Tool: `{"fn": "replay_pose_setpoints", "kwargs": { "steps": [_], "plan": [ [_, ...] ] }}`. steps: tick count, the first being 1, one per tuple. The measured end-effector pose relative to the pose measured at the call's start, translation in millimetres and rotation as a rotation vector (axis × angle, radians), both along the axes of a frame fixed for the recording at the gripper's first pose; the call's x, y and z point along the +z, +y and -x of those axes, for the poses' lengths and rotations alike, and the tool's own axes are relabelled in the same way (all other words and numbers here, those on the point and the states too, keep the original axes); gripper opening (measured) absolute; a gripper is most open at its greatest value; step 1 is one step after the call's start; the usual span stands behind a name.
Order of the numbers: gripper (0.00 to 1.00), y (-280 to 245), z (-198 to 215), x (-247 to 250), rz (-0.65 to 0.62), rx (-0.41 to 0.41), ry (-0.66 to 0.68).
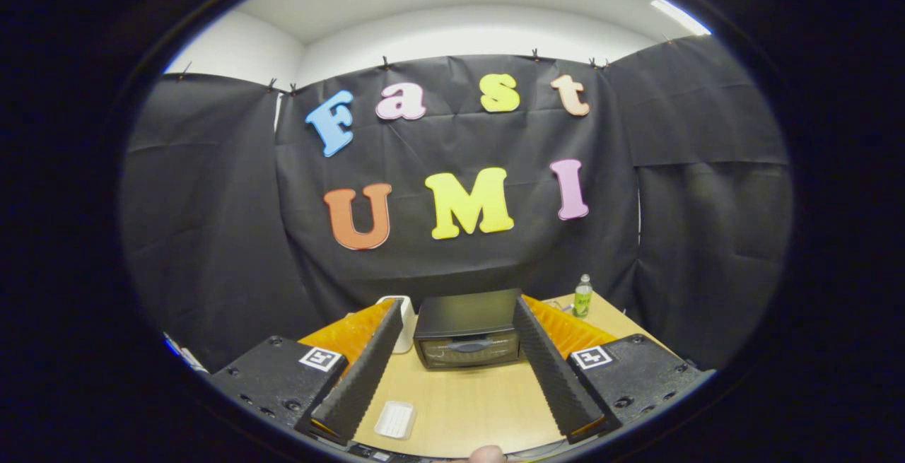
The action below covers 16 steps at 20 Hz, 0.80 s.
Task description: Open the toaster oven, put the food inside, and close the toaster oven door.
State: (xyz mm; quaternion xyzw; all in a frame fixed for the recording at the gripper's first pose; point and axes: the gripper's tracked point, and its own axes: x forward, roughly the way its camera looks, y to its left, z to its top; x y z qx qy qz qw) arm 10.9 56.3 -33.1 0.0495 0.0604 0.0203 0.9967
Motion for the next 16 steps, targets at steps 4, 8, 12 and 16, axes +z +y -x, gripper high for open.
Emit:
{"fn": "replay_pose_setpoints", "kwargs": {
  "steps": [4, 8, 12, 16],
  "plan": [
    [1.00, 0.8, 2.4, 3.3, 0.003, 0.009, 0.003],
    [1.00, 1.0, -0.3, 2.5, -0.002, 0.010, 0.011],
    [1.00, 6.2, 1.0, 1.1, -0.008, 0.022, 0.023],
    [1.00, 4.5, 0.9, 3.5, 0.000, 0.013, 0.018]
  ]
}}
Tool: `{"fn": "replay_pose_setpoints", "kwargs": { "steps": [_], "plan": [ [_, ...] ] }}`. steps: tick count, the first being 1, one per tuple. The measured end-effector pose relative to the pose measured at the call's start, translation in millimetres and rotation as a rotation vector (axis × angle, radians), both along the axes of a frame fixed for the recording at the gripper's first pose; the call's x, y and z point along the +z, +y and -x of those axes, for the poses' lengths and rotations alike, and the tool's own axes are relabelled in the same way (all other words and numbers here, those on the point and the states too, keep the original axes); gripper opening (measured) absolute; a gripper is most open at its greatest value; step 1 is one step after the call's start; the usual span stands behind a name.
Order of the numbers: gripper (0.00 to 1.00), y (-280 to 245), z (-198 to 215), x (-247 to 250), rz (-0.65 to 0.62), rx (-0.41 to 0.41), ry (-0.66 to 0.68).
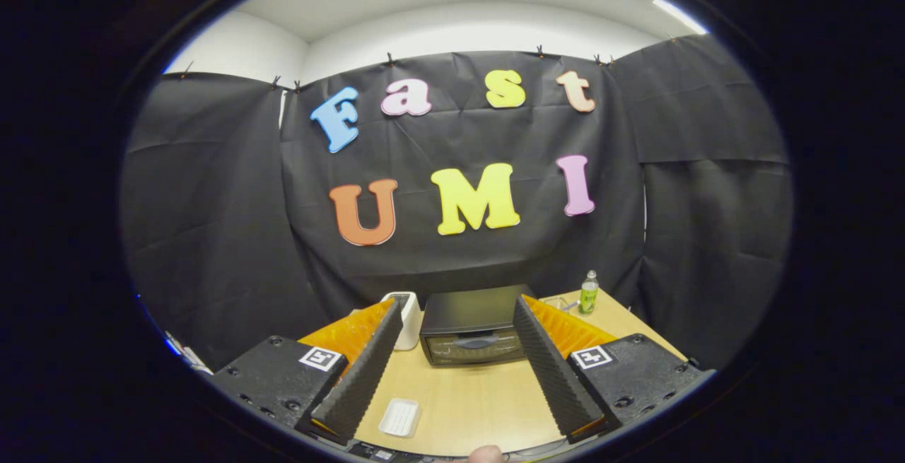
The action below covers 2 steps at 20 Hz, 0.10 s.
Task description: Open the toaster oven, put the food inside, and close the toaster oven door.
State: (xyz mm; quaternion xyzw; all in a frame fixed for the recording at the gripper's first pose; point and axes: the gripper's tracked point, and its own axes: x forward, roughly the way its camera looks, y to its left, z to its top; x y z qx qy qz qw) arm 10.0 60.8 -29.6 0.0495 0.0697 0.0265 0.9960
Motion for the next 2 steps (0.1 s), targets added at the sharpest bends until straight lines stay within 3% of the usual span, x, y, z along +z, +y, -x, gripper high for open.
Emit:
{"fn": "replay_pose_setpoints", "kwargs": {
  "steps": [2],
  "plan": [
    [1.00, 2.5, -0.3, -3.1, -0.008, 0.001, 0.009]
  ]
}}
